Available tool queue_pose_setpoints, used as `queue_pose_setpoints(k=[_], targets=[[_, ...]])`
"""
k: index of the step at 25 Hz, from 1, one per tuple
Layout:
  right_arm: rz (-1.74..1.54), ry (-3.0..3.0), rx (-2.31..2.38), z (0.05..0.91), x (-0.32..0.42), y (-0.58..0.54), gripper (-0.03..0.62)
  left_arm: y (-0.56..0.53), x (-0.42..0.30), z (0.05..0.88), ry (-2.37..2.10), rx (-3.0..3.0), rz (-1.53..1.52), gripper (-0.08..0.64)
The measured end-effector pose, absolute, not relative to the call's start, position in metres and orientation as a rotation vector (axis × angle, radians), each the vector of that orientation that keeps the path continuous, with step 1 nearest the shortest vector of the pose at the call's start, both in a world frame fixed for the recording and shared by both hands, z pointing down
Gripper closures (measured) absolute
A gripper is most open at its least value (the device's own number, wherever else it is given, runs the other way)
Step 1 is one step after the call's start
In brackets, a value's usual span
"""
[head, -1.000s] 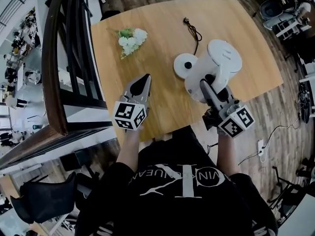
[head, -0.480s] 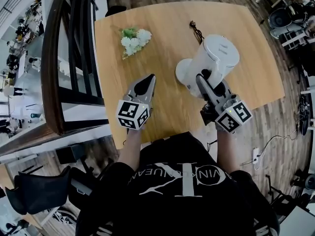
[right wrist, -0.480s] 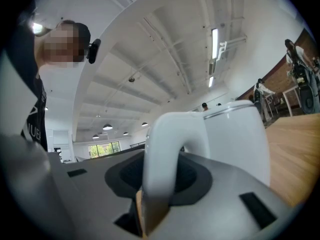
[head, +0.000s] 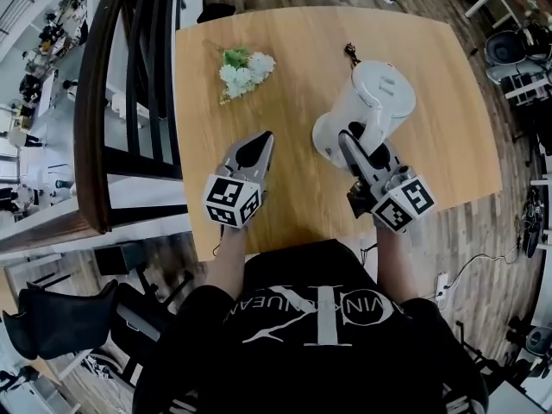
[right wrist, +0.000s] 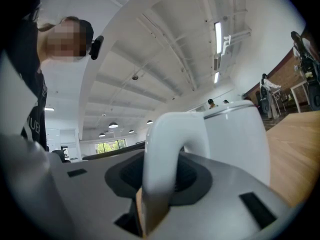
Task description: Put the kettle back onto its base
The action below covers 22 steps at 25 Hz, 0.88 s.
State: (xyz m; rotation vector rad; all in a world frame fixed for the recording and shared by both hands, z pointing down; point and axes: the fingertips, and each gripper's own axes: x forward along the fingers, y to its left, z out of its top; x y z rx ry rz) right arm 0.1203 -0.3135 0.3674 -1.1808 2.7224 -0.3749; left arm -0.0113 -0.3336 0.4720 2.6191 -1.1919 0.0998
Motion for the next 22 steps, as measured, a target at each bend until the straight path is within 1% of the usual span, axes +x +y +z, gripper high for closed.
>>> queue_pose_setpoints(k=[22], targets=[[-0.284,2.857,-1.056,0.393,0.104,-0.315,0.468,-0.340,-0.014,0.476,-1.229,2.599,0.118,0.557]])
